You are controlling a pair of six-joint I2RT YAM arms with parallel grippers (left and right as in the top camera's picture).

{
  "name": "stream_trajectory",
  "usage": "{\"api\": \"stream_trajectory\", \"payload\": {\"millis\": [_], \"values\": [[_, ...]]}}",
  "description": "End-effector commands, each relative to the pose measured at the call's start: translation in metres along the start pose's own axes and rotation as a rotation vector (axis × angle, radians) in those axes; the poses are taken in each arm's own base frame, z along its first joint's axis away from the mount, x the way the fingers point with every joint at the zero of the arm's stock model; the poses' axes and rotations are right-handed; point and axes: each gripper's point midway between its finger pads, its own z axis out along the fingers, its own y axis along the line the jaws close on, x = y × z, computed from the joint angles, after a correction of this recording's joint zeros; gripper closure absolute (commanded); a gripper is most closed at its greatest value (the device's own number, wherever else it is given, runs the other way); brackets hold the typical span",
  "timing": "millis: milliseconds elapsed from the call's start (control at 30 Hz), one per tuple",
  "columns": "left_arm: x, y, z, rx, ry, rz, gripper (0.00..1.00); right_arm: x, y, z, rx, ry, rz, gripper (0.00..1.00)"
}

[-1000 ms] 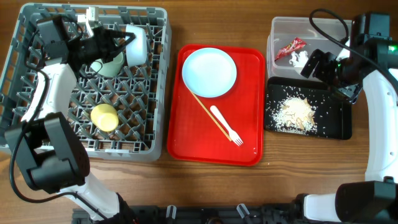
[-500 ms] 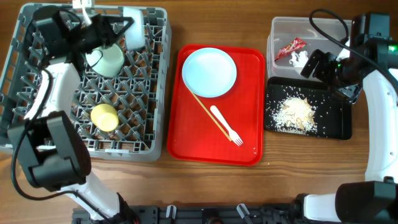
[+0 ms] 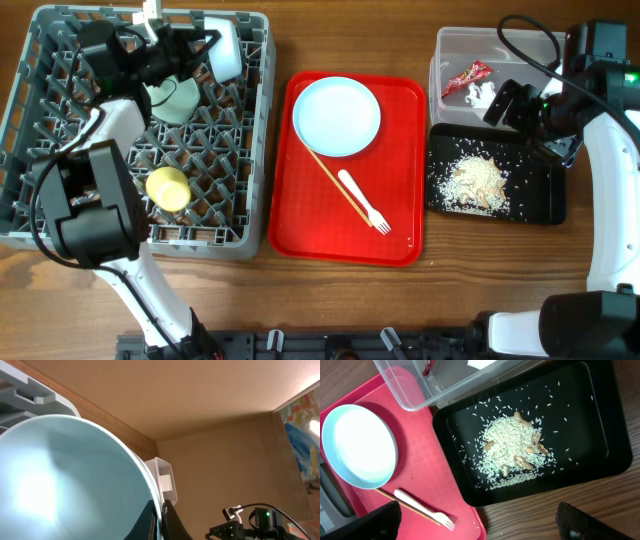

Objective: Sort waste into correct bins and load items into the dishwasher rack
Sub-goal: 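Carry the blue bowl into the dish rack and release it, then reach the left gripper to the chopsticks on the red tray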

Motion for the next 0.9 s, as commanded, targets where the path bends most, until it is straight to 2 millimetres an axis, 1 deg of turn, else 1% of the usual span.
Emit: {"api": "stream_trajectory", "payload": {"millis": [0, 67, 167, 200, 233, 300, 367, 467, 500, 533, 567, 633, 667, 700, 733, 767, 867], "values": [[-0.002, 0.035, -0.007, -0.037, -0.021, -0.078, 0.96, -0.001, -0.004, -0.003, 0.014, -0.015, 0.001, 0.00], [-0.006, 0.037, -0.014, -0.042, -0.036, -0.082, 0.96, -0.001, -0.004, -0.003, 0.014, -0.015, 0.001, 0.00], [-0.011, 0.045, -0.027, -0.059, -0.057, -0.111, 0.85, -0.001, -0.004, -0.003, 0.014, -0.015, 0.001, 0.00], [-0.012, 0.047, -0.030, -0.064, -0.063, -0.121, 0.77, -0.001, -0.004, -0.003, 0.014, -0.015, 0.001, 0.00], [-0.014, 0.048, -0.034, -0.067, -0.070, -0.123, 0.75, -0.001, -0.004, -0.003, 0.014, -0.015, 0.001, 0.00], [-0.016, 0.049, -0.040, -0.066, -0.074, -0.097, 0.59, -0.001, -0.004, -0.003, 0.014, -0.015, 0.001, 0.00], [-0.018, 0.049, -0.046, -0.064, -0.078, -0.095, 0.56, -0.001, -0.004, -0.003, 0.015, -0.013, 0.001, 0.00], [-0.020, 0.050, -0.051, -0.062, -0.080, -0.085, 0.41, 0.000, -0.004, -0.003, 0.016, -0.012, 0.001, 0.00], [-0.020, 0.050, -0.053, -0.061, -0.082, -0.085, 0.40, 0.000, -0.004, -0.003, 0.016, -0.012, 0.001, 0.00], [-0.020, 0.049, -0.054, -0.059, -0.081, -0.083, 0.38, 0.000, -0.004, -0.003, 0.016, -0.011, 0.002, 0.00], [-0.020, 0.048, -0.054, -0.056, -0.079, -0.076, 0.31, 0.000, -0.004, -0.003, 0.016, -0.011, 0.002, 0.00], [-0.021, 0.044, -0.055, -0.054, -0.079, -0.067, 0.27, 0.000, -0.004, -0.003, 0.016, -0.011, 0.002, 0.00], [-0.022, 0.040, -0.055, -0.052, -0.080, -0.059, 0.20, 0.000, -0.004, -0.003, 0.016, -0.011, 0.001, 0.00], [-0.023, 0.035, -0.055, -0.050, -0.082, -0.049, 0.17, 0.000, -0.004, -0.003, 0.016, -0.011, 0.001, 0.00], [-0.024, 0.031, -0.056, -0.048, -0.083, -0.033, 0.12, 0.000, -0.004, -0.003, 0.016, -0.011, 0.002, 0.00], [-0.025, 0.026, -0.056, -0.047, -0.085, -0.006, 0.00, 0.000, -0.004, -0.003, 0.016, -0.011, 0.001, 0.00], [-0.029, 0.010, -0.060, -0.043, -0.097, 0.041, 0.01, 0.000, -0.004, -0.003, 0.016, -0.011, 0.001, 0.00]]}}
